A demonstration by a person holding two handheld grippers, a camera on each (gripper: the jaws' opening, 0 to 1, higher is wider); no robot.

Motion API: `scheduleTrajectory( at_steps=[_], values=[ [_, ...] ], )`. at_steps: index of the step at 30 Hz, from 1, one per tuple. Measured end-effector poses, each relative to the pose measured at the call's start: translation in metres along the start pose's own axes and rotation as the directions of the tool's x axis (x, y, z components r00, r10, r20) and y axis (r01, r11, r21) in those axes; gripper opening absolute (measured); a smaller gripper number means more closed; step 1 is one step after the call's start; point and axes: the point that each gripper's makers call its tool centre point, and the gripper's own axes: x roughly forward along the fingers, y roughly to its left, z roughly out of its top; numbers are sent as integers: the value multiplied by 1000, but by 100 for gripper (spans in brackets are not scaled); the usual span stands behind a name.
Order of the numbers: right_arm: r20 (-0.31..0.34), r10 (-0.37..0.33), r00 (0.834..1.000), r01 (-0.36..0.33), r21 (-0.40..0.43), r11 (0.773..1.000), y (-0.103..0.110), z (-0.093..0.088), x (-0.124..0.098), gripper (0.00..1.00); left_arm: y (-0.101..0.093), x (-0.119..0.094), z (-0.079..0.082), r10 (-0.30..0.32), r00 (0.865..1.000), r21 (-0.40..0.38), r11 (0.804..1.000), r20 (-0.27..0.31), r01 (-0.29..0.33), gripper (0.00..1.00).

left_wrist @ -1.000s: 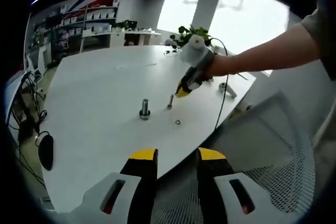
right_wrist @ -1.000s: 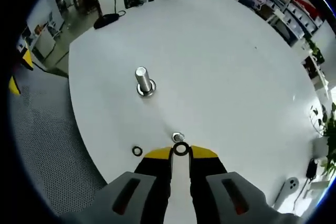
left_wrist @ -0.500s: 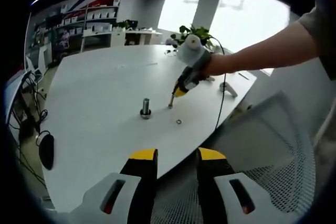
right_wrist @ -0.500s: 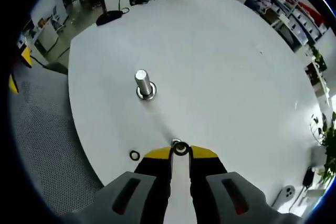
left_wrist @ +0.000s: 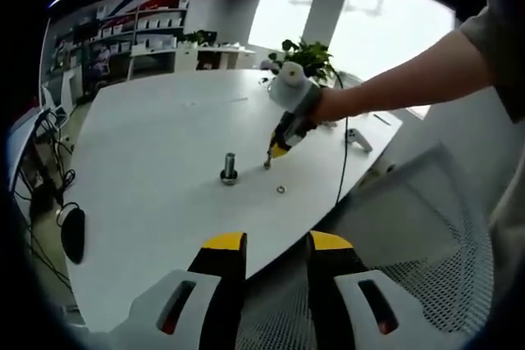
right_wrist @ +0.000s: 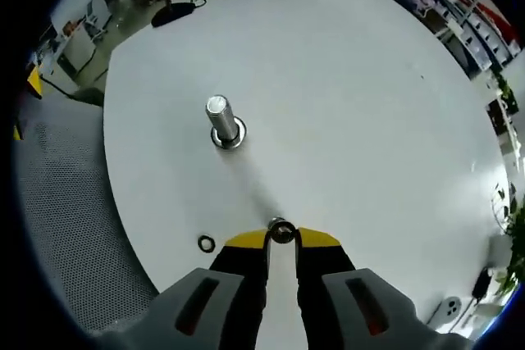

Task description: Place the washer onto the threaded stud by aligning its center hole with the stud, sliding it down to the base, and recovering from edge contact or off-axis alignment until the washer reaches the visible bottom stop.

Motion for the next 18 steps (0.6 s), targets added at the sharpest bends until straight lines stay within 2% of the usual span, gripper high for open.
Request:
scheduleTrajectory(
  at_steps=[10, 12, 18],
  values=[
    [-35, 22, 999, -22, 1, 1000, 3, -10, 20, 14, -1, 0, 0, -4, 1000, -5, 1000, -1, 4, 27],
    [-23, 20, 1000, -20, 14, 1000, 3, -10, 21, 14, -1, 1, -2, -4, 1000, -1, 1000, -9, 4, 27],
    [-39, 20, 999, -19, 7, 1000, 1, -13, 22, 15, -1, 1, -1, -2, 1000, -3, 1000, -9, 2, 27]
  ],
)
